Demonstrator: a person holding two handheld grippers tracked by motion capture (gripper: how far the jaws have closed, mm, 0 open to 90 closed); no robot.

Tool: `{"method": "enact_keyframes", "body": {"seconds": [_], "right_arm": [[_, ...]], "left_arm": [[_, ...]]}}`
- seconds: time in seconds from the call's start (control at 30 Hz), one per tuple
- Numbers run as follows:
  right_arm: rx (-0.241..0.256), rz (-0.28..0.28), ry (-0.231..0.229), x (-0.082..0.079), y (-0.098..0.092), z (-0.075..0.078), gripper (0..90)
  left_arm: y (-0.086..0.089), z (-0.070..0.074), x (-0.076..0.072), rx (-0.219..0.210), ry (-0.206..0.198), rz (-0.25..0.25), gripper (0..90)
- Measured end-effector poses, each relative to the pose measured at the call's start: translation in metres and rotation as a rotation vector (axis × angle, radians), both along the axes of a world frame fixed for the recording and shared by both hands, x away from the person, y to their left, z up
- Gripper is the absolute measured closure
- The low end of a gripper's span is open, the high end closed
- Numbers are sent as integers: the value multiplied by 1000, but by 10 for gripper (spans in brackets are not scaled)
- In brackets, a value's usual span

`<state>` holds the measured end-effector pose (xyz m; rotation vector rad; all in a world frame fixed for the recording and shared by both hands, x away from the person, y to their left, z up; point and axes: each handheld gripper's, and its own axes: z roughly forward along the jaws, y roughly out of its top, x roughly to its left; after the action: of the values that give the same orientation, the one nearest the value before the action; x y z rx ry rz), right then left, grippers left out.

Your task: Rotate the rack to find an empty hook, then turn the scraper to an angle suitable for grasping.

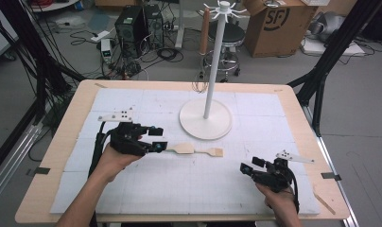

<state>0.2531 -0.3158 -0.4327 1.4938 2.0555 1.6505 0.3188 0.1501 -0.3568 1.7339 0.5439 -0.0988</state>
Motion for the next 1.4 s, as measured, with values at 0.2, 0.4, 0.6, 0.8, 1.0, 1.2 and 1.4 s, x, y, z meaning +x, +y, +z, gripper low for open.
{"method": "enact_keyframes", "body": {"seconds": [0.2,0.4,0.6,0.8,1.0,1.2,1.4], "right_arm": [[1,-5,-3,-2,-1,1,191],[-1,-8,-5,-3,0,1,191],[-8,-13,-4,-3,0,1,191],[-7,-14,-11,-5,1,2,191],[-16,1,-18,-6,4,3,191],[-16,-2,-15,-6,4,2,191],[-30,2,-11,-6,7,0,191]], "left_arm": [[16,-18,-12,-29,11,35,333],[17,-27,-24,-40,1,32,338],[14,-40,-35,-8,7,31,335],[17,-52,-45,-4,28,33,334],[24,-59,-43,16,55,53,370],[40,-62,-35,0,69,112,359],[49,-66,-29,25,69,171,368]]}}
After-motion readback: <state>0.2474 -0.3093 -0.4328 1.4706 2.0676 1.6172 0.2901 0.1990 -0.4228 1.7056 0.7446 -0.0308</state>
